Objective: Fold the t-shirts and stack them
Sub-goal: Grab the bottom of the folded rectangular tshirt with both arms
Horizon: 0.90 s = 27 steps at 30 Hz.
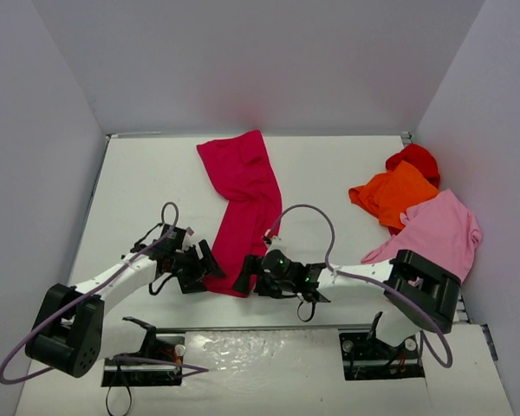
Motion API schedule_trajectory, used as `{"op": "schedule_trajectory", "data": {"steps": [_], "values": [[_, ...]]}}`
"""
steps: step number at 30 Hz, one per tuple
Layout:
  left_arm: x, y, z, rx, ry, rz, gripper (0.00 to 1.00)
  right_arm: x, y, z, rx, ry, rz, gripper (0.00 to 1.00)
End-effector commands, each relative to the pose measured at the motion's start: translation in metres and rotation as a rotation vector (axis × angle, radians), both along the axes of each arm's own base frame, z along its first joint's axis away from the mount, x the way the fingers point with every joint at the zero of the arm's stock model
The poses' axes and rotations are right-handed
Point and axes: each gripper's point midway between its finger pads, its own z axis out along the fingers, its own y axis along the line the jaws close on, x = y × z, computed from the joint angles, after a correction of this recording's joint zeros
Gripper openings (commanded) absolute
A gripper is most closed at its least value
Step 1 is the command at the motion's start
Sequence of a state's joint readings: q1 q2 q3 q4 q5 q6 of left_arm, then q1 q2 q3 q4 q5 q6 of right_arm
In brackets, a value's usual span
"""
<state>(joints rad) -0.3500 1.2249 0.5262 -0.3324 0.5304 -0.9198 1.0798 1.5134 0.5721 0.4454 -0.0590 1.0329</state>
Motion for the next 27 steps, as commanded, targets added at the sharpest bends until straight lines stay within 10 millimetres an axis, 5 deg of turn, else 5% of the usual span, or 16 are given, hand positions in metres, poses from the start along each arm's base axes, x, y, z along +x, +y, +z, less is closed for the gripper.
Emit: {"op": "schedule_trajectory", "data": {"steps": [1,5,9,13,20,27], "values": [[0.006,0.018,0.015,0.110,-0.060,-0.026,0.70,-0.001,0.027,-0.007,0.095,0.025,0.029,0.77],[0.014,0.043,0.053,0.225,-0.186,0.034,0.69,-0.004,0.031,-0.011,0.104,0.040,0.040,0.77],[0.015,0.056,0.070,0.292,-0.214,0.043,0.70,-0.004,0.027,-0.016,0.084,0.050,0.031,0.77],[0.014,0.063,0.052,0.358,-0.157,0.009,0.70,-0.005,0.018,-0.018,0.062,0.056,0.007,0.75],[0.016,0.051,-0.011,0.332,-0.027,-0.047,0.69,-0.002,0.008,-0.006,0.039,0.025,-0.014,0.74],[0.015,0.042,-0.020,0.278,-0.016,-0.046,0.69,-0.001,0.000,0.000,0.033,0.009,-0.032,0.74]]}}
